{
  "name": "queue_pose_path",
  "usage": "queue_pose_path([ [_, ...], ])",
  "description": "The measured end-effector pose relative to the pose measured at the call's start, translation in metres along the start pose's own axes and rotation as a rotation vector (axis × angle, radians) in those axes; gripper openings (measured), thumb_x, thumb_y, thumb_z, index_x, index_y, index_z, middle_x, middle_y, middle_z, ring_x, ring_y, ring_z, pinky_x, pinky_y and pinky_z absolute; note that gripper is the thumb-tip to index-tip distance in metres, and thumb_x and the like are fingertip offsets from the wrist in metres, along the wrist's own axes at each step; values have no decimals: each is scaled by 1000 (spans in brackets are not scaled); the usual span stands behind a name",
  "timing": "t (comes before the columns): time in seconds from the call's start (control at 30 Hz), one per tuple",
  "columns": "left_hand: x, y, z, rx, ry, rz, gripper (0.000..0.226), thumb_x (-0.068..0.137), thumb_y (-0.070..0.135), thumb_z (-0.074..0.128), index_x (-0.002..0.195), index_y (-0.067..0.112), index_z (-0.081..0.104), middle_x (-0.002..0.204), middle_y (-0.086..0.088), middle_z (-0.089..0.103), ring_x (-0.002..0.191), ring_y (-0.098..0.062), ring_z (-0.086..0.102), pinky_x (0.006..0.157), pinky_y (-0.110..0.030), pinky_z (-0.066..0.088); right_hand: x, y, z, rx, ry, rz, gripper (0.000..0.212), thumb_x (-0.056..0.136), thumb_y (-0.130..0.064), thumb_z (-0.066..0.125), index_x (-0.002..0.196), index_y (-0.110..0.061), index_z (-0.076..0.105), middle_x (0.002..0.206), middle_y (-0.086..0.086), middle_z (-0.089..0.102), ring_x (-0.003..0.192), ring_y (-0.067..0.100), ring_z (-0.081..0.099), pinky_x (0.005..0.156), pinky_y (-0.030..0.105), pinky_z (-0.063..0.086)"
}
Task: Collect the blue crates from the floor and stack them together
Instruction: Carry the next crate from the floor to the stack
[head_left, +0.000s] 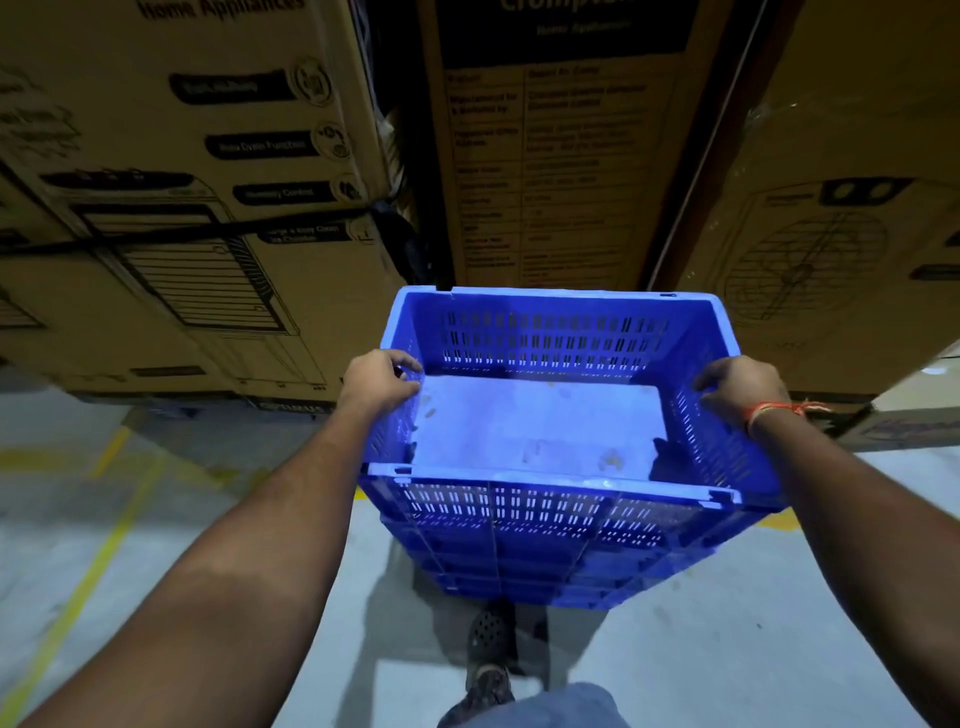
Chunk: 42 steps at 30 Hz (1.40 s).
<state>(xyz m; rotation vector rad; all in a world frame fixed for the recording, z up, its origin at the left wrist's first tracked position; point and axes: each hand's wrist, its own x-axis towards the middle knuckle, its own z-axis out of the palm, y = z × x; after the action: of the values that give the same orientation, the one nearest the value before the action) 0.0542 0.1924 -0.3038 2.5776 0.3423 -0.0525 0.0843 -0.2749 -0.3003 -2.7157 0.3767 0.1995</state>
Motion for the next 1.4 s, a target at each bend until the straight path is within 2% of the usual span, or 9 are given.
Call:
queue_pose_path([
  [0.17,-4,4,-1,-26,6,-33,15,79,22,79,90,31,76,73,10,64,63,-3,60,52,-14,38,-4,-1,2,1,9,2,19,71,-11,74,83,-26,72,88,7,67,66,26,66,58,27,52],
  [0.3,-6,3,1,-24,8,-30,13,78,22,80,88,30,75,74,9,66,67,-7,62,63,-24,52,-1,-3,-1,-9,-5,8,18,72,-12,76,78,-27,71,90,7,69,62,24,66,54,25,50],
  [0.43,0,1,1,-20,8,-30,11,79,23,80,88,29,76,76,8,66,65,-5,61,58,-19,42,0,-11,-5,8,-17,9,19,74,-9,76,81,-26,72,92,7,67,64,22,65,48,21,45],
  [0.63,11,-4,-1,-14,-28,-28,9,81,23,79,88,29,77,78,3,71,55,-9,60,54,-21,45,-8,-10,0,30,11,4,20,72,-9,74,80,-28,70,90,6,67,65,22,65,50,22,45],
  [0.77,9,-5,2,31,-11,12,11,80,27,80,91,28,77,74,4,68,62,-10,62,60,-21,42,-8,-11,-6,41,1,5,19,72,-8,71,76,-27,71,85,6,69,61,21,65,50,21,46],
  [0.87,8,-5,3,29,-15,5,11,80,27,80,89,29,76,74,5,67,65,-9,62,59,-21,41,-9,-11,-4,53,9,14,21,73,-5,72,79,-25,71,91,3,65,71,22,65,52,24,49],
  [1.07,13,-3,-1,56,-31,-5,12,79,25,79,87,31,76,72,6,65,61,-11,60,62,-23,44,-7,-10,-3,33,4,4,19,72,-9,72,76,-27,70,93,6,69,73,23,62,60,24,46],
  [1.3,14,-2,-1,62,-34,-2,11,77,25,79,85,32,76,77,5,69,65,-13,63,63,-24,48,-4,-10,-3,65,13,9,21,72,-5,71,76,-26,71,95,5,67,76,23,64,58,25,48],
  [1.4,14,-4,0,49,-44,9,11,77,27,80,85,32,75,73,10,64,66,-10,60,64,-23,44,-4,-8,-1,84,-3,10,20,72,-7,72,77,-26,71,94,5,66,68,23,65,47,21,46],
])
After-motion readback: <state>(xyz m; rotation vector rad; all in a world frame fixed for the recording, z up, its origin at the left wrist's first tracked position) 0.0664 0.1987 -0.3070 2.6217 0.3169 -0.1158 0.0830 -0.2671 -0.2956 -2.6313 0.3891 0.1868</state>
